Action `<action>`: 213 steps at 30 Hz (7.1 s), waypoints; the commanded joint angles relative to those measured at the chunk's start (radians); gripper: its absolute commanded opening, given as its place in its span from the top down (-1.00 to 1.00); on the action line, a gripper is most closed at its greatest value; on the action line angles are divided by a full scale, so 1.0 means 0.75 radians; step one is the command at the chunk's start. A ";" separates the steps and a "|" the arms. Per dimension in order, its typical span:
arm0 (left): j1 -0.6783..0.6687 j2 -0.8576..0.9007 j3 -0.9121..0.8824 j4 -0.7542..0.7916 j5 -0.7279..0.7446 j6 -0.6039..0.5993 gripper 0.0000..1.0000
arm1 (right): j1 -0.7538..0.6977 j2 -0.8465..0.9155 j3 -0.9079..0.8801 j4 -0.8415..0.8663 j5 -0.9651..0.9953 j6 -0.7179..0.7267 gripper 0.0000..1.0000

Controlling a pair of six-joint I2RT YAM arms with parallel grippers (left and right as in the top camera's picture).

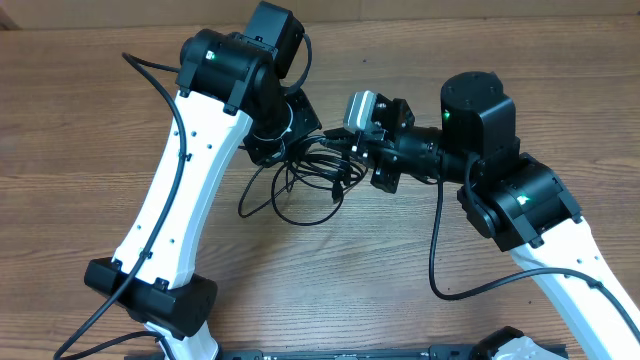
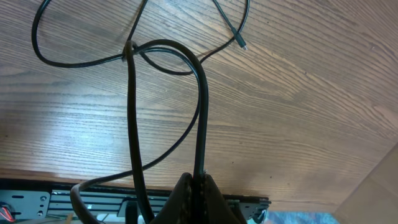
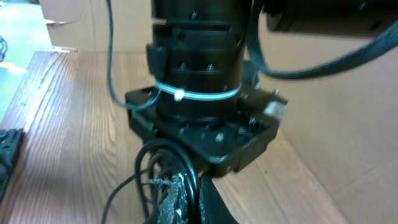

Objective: Untangle cables

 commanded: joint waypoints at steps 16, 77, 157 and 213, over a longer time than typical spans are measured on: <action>-0.038 -0.032 -0.017 -0.009 -0.085 -0.003 0.91 | -0.001 -0.190 0.027 0.086 0.357 0.001 0.92; -0.038 -0.032 -0.017 -0.008 -0.048 -0.008 0.92 | 0.000 0.300 0.026 -0.348 -0.054 -0.111 0.10; -0.038 -0.031 -0.017 -0.008 -0.158 -0.004 0.91 | -0.002 -0.010 0.026 -0.414 -0.063 0.017 -1.00; -0.039 -0.031 -1.241 0.288 -0.317 0.093 -1.00 | -0.002 0.075 0.024 -0.841 0.621 0.898 -1.00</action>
